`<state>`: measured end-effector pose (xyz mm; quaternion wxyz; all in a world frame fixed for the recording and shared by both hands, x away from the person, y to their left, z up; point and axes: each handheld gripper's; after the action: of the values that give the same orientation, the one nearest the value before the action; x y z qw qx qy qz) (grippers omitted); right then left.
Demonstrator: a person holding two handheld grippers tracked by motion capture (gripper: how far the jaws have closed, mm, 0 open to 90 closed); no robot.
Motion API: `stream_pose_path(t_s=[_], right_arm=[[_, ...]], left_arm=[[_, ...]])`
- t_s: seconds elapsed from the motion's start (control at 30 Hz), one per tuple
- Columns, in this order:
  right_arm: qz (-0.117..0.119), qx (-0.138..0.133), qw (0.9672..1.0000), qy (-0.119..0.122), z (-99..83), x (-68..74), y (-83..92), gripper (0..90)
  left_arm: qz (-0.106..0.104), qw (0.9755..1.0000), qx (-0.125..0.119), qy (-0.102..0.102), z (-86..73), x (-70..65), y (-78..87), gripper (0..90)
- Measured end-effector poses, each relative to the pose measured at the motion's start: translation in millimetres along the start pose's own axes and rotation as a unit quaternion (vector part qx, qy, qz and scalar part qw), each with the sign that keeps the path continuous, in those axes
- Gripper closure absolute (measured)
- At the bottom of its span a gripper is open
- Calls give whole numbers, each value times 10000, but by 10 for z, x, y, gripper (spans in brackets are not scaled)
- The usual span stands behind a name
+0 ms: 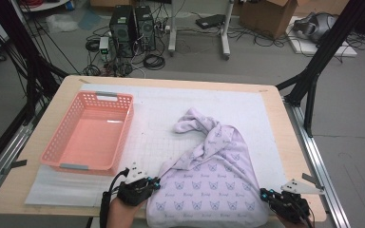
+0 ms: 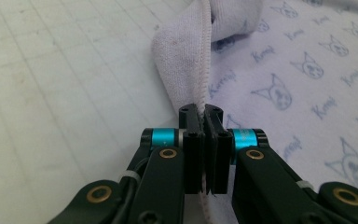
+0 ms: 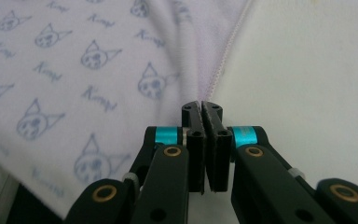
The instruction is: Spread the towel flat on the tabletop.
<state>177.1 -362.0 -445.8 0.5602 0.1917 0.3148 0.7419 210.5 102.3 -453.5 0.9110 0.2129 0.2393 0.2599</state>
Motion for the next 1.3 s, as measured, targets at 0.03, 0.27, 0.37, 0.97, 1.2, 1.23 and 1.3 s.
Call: stream_pose_path(t_s=[0.03,0.27,0.37,0.97,1.2,1.23,1.3], right_arm=[[9,1,10000,30,-29,-11,33,887],[173,170,9997,101,-176,19,272,886],[221,29,9997,114,-188,51,311,803],[-250,-233,9989,-320,-96,-4,161,588],[-335,-257,9990,-114,197,83,-157,603],[-248,-199,9994,-116,244,100,-225,611],[-275,-68,9996,3,310,159,-341,657]], left_arm=[[2,10000,41,-26,-30,-21,46,869],[-164,9997,9,-196,-234,-187,240,800],[-130,9993,-329,-118,-189,-153,258,588],[-47,9998,-74,-198,208,-28,-293,830],[-228,9994,-199,-163,37,-75,-75,841],[-259,9993,-197,-161,12,-82,-45,840],[-293,9992,-222,-156,-33,-100,8,840]])
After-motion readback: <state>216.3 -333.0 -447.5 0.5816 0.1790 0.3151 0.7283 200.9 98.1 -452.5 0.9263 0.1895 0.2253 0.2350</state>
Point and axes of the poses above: each handheld gripper's, and its own axes: y roughly backward along the jaws, z roughly out of its top, x roughly to its left, and after that the axes turned 15 degrees about -z, right-handed
